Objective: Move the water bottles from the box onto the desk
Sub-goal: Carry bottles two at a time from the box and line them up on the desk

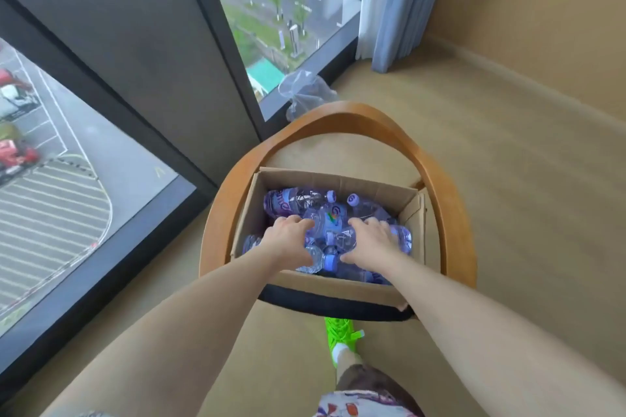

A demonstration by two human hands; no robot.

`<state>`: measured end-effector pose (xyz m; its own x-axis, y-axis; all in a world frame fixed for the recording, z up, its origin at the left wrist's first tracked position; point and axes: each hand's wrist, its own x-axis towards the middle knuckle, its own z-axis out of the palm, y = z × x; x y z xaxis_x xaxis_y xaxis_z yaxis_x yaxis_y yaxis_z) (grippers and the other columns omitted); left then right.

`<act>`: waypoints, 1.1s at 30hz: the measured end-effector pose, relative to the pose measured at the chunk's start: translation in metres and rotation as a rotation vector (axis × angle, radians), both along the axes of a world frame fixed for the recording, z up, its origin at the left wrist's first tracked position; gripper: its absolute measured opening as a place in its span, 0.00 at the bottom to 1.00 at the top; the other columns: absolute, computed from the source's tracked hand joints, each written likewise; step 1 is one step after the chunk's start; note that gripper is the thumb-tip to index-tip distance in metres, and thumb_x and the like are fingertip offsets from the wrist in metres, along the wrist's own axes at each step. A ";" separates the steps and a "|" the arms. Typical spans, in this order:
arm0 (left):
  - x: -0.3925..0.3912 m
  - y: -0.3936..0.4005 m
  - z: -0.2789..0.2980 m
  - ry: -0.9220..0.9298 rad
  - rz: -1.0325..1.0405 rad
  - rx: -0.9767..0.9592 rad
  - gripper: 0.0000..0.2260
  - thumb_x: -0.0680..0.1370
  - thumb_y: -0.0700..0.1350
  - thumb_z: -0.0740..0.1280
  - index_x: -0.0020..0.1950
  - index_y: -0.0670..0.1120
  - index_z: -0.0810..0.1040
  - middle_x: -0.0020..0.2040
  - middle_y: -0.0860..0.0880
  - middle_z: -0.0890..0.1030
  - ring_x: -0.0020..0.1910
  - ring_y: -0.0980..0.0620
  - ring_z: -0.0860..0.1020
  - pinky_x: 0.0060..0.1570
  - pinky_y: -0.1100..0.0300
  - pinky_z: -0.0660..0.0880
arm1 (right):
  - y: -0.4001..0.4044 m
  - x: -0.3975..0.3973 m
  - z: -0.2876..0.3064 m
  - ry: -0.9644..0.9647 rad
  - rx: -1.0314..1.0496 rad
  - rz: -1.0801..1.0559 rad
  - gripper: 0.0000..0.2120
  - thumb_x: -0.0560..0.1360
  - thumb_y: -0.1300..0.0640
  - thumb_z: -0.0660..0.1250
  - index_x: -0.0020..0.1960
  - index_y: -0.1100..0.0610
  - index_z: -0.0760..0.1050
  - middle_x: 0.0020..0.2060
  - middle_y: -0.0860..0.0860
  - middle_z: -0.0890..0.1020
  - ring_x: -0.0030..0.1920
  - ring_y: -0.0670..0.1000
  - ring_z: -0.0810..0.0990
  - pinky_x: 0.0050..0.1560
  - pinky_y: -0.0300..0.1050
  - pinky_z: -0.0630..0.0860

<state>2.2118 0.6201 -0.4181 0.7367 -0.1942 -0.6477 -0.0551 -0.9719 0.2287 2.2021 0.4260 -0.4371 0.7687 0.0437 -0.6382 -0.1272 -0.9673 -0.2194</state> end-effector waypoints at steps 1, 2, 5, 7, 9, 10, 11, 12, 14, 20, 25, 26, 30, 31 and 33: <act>0.003 -0.001 -0.007 0.038 -0.024 0.010 0.38 0.73 0.52 0.76 0.80 0.52 0.64 0.75 0.48 0.69 0.74 0.43 0.66 0.70 0.45 0.70 | 0.000 0.004 -0.008 -0.006 -0.032 0.045 0.41 0.72 0.41 0.75 0.79 0.48 0.60 0.76 0.57 0.64 0.76 0.62 0.59 0.73 0.62 0.64; 0.005 -0.002 -0.014 0.075 -0.058 0.025 0.37 0.73 0.51 0.76 0.80 0.52 0.65 0.74 0.47 0.70 0.73 0.42 0.67 0.70 0.45 0.71 | 0.000 0.008 -0.017 -0.018 -0.065 0.094 0.41 0.73 0.44 0.75 0.79 0.49 0.59 0.77 0.58 0.61 0.78 0.63 0.55 0.76 0.64 0.59; 0.011 0.000 -0.032 0.150 -0.178 0.077 0.32 0.73 0.45 0.70 0.77 0.50 0.68 0.71 0.46 0.74 0.69 0.41 0.71 0.67 0.45 0.72 | -0.004 0.015 -0.038 -0.016 -0.144 0.227 0.41 0.74 0.54 0.72 0.80 0.50 0.54 0.80 0.61 0.52 0.81 0.65 0.44 0.77 0.70 0.46; 0.015 0.001 -0.041 0.219 -0.188 0.077 0.30 0.73 0.44 0.68 0.76 0.50 0.69 0.69 0.45 0.76 0.69 0.41 0.73 0.66 0.46 0.73 | -0.007 0.017 -0.048 0.018 -0.170 0.273 0.42 0.73 0.57 0.71 0.81 0.51 0.53 0.79 0.61 0.54 0.80 0.65 0.45 0.76 0.72 0.46; 0.022 0.000 -0.048 0.295 -0.194 0.068 0.32 0.72 0.43 0.70 0.76 0.49 0.69 0.68 0.45 0.77 0.68 0.42 0.75 0.63 0.48 0.76 | -0.009 0.018 -0.057 0.037 -0.171 0.292 0.42 0.72 0.58 0.71 0.80 0.51 0.53 0.76 0.60 0.59 0.79 0.65 0.52 0.75 0.73 0.49; 0.026 0.000 -0.051 0.330 -0.203 0.066 0.33 0.71 0.43 0.71 0.77 0.48 0.69 0.66 0.44 0.78 0.66 0.42 0.75 0.61 0.49 0.77 | -0.010 0.018 -0.061 0.044 -0.161 0.297 0.42 0.71 0.58 0.71 0.80 0.50 0.53 0.75 0.59 0.62 0.77 0.64 0.56 0.75 0.73 0.51; 0.031 -0.001 -0.053 0.361 -0.217 0.067 0.35 0.70 0.42 0.72 0.77 0.48 0.69 0.65 0.44 0.78 0.65 0.42 0.76 0.59 0.50 0.78 | -0.011 0.019 -0.064 0.049 -0.150 0.299 0.43 0.71 0.58 0.71 0.79 0.50 0.54 0.73 0.58 0.64 0.75 0.63 0.60 0.75 0.73 0.52; 0.036 -0.002 -0.055 0.389 -0.232 0.071 0.36 0.69 0.42 0.73 0.77 0.47 0.69 0.64 0.44 0.78 0.63 0.43 0.76 0.57 0.51 0.79 | -0.012 0.019 -0.067 0.050 -0.142 0.301 0.43 0.70 0.59 0.72 0.79 0.50 0.54 0.72 0.57 0.66 0.74 0.62 0.62 0.75 0.72 0.53; 0.043 -0.003 -0.057 0.422 -0.265 0.084 0.38 0.67 0.43 0.76 0.76 0.48 0.69 0.64 0.45 0.77 0.62 0.43 0.76 0.56 0.53 0.79 | -0.014 0.019 -0.072 0.040 -0.141 0.304 0.43 0.71 0.60 0.72 0.79 0.49 0.54 0.71 0.56 0.67 0.73 0.61 0.64 0.75 0.72 0.54; 0.051 0.000 -0.064 0.460 -0.281 0.094 0.38 0.64 0.46 0.81 0.71 0.50 0.69 0.57 0.49 0.75 0.54 0.45 0.75 0.55 0.50 0.79 | -0.013 0.024 -0.076 -0.013 -0.150 0.332 0.36 0.71 0.64 0.71 0.74 0.49 0.62 0.68 0.58 0.69 0.69 0.62 0.67 0.71 0.69 0.59; 0.050 0.003 -0.056 0.360 -0.190 0.001 0.37 0.60 0.48 0.83 0.64 0.51 0.67 0.57 0.49 0.77 0.53 0.45 0.76 0.52 0.48 0.79 | -0.016 0.023 -0.065 0.044 -0.036 0.182 0.34 0.68 0.53 0.76 0.70 0.48 0.66 0.62 0.57 0.71 0.65 0.62 0.68 0.59 0.57 0.71; 0.051 0.004 -0.052 0.334 -0.163 -0.029 0.37 0.60 0.49 0.84 0.62 0.52 0.67 0.54 0.50 0.76 0.52 0.45 0.76 0.49 0.50 0.79 | -0.017 0.022 -0.061 0.074 0.023 0.103 0.37 0.65 0.51 0.77 0.70 0.47 0.66 0.60 0.56 0.71 0.64 0.61 0.69 0.56 0.55 0.72; 0.062 0.002 -0.031 0.255 0.010 -0.193 0.36 0.59 0.52 0.86 0.62 0.53 0.73 0.53 0.52 0.76 0.53 0.49 0.76 0.46 0.56 0.75 | -0.016 0.025 -0.042 0.075 0.177 -0.101 0.44 0.61 0.47 0.80 0.73 0.45 0.66 0.56 0.53 0.72 0.65 0.60 0.71 0.54 0.52 0.73; 0.066 0.000 -0.023 0.251 0.073 -0.234 0.39 0.58 0.54 0.85 0.66 0.53 0.74 0.57 0.52 0.77 0.54 0.50 0.77 0.48 0.56 0.77 | -0.015 0.028 -0.036 0.061 0.205 -0.151 0.45 0.61 0.47 0.81 0.74 0.44 0.66 0.59 0.54 0.73 0.66 0.60 0.72 0.55 0.51 0.73; 0.072 -0.002 -0.007 0.251 0.206 -0.306 0.43 0.57 0.56 0.85 0.70 0.53 0.76 0.61 0.53 0.79 0.57 0.52 0.78 0.53 0.57 0.76 | -0.015 0.036 -0.022 0.047 0.302 -0.304 0.47 0.59 0.46 0.82 0.75 0.45 0.68 0.63 0.52 0.77 0.66 0.58 0.75 0.59 0.51 0.75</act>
